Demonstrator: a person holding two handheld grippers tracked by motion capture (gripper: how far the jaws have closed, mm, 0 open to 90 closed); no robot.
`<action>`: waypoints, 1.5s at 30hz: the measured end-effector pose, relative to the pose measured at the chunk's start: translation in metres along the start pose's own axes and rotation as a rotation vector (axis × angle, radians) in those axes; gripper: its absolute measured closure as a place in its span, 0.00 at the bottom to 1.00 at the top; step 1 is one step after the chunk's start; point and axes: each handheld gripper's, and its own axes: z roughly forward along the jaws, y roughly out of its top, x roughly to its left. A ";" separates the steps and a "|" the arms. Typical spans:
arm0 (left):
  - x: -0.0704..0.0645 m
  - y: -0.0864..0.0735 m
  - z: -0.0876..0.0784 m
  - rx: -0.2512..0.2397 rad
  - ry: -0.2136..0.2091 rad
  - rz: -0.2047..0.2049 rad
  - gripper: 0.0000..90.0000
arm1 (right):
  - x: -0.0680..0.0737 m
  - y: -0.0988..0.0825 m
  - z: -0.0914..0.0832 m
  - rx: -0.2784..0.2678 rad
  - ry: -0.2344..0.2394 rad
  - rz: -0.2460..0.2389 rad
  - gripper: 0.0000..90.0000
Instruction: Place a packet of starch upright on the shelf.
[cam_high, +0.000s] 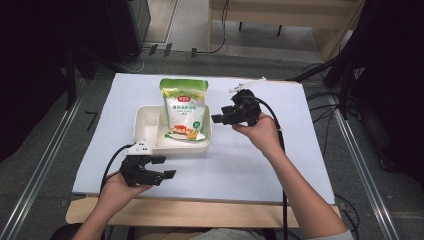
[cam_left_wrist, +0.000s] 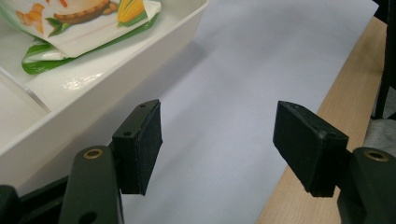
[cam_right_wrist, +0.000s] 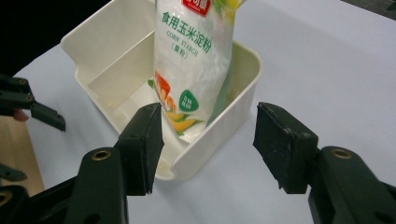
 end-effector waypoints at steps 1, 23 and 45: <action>0.000 0.000 0.000 0.000 0.000 0.000 0.37 | 0.000 0.000 0.000 0.000 0.000 0.000 0.48; 0.001 0.000 0.000 -0.003 0.002 -0.005 0.37 | 0.008 -0.074 -0.019 0.009 -0.004 0.004 0.42; -0.002 0.001 0.001 0.017 -0.002 0.011 0.37 | 0.002 -0.114 0.010 0.021 -0.012 0.019 0.43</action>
